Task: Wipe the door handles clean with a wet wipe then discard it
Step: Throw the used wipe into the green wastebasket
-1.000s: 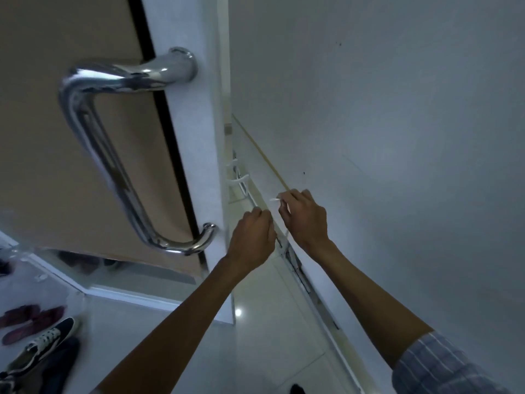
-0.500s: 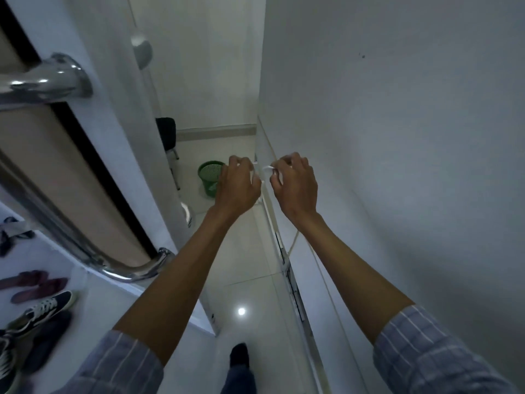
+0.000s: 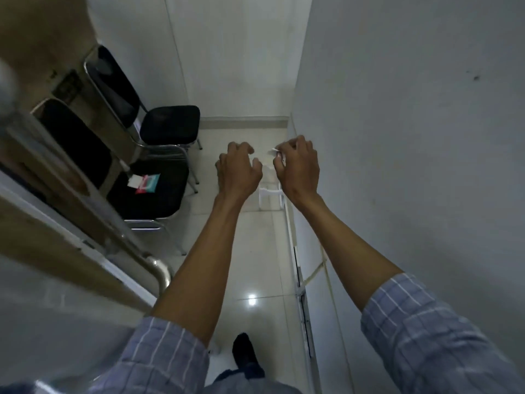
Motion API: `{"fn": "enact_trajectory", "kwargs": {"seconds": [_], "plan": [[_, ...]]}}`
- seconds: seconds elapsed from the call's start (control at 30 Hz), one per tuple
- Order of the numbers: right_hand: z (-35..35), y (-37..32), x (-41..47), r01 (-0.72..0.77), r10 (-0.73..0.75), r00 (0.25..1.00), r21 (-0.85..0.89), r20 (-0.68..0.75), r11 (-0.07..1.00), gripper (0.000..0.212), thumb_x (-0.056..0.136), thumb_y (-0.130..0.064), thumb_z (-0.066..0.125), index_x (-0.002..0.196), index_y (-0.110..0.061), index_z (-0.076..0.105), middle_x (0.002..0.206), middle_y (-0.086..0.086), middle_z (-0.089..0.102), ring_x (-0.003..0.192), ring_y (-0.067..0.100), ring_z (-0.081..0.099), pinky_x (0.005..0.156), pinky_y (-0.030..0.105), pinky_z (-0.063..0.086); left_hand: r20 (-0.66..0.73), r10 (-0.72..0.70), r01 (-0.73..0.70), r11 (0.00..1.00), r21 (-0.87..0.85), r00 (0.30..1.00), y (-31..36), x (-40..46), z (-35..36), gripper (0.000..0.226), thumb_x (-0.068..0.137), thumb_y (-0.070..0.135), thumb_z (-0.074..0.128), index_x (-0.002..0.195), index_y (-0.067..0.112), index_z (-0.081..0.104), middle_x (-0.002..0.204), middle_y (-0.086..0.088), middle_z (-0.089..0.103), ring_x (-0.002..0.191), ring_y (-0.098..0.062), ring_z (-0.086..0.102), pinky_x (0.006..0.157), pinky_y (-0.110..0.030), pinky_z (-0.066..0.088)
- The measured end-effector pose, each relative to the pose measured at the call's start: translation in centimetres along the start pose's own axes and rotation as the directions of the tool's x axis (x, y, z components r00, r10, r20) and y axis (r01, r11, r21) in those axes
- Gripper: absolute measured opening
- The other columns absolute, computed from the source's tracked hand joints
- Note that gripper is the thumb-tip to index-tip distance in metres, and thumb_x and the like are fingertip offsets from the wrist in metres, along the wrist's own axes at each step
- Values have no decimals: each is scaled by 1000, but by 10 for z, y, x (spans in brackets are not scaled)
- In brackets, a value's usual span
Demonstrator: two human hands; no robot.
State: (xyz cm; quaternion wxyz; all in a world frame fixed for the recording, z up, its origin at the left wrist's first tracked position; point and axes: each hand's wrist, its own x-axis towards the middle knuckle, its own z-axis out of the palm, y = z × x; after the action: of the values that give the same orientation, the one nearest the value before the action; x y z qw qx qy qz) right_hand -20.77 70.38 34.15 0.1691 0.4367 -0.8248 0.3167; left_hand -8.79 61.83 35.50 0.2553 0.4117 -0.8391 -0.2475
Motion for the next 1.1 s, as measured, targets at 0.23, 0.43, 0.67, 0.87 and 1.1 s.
{"fn": "enact_trajectory", "kwargs": {"seconds": [0.23, 0.43, 0.67, 0.87, 1.1], "plan": [[75, 8, 83, 7, -10, 998, 42, 69, 999, 16, 95, -17, 65, 105, -12, 77, 103, 9, 63, 94, 26, 59, 77, 37, 48, -30, -53, 50, 995, -89, 998, -33, 75, 3, 38, 97, 27, 65, 133, 14, 65, 140, -8, 58, 129, -27, 56, 111, -42, 45], [149, 1, 143, -11, -13, 987, 147, 161, 989, 18, 95, -18, 66, 109, -12, 77, 106, 9, 63, 97, 25, 58, 79, 32, 43, -67, -132, 126, 988, -86, 989, -75, 140, 5, 44, 96, 27, 66, 138, 12, 63, 142, -10, 57, 131, -27, 55, 110, -34, 43], [225, 15, 209, 26, -101, 957, 264, 273, 964, 18, 102, -23, 59, 114, -18, 71, 106, 4, 66, 95, 23, 63, 70, 33, 47, -48, -203, 203, 979, -15, 978, -100, 220, 26, 47, 98, 32, 64, 143, 18, 57, 150, -6, 46, 132, -31, 48, 107, -46, 48], [281, 23, 261, 47, -138, 941, 284, 308, 958, 17, 103, -20, 56, 116, -18, 67, 102, 1, 70, 86, 20, 63, 66, 29, 41, -21, -242, 242, 970, 16, 970, -122, 297, 49, 51, 99, 32, 64, 146, 16, 54, 155, -8, 41, 138, -31, 45, 110, -43, 43], [354, 38, 315, -8, -120, 919, 322, 376, 947, 22, 105, -16, 53, 118, -24, 68, 99, -3, 67, 79, 12, 59, 63, 30, 47, 84, -235, 228, 970, 87, 968, -173, 392, 86, 51, 99, 32, 64, 145, 12, 53, 158, -15, 38, 145, -33, 39, 116, -50, 40]]}}
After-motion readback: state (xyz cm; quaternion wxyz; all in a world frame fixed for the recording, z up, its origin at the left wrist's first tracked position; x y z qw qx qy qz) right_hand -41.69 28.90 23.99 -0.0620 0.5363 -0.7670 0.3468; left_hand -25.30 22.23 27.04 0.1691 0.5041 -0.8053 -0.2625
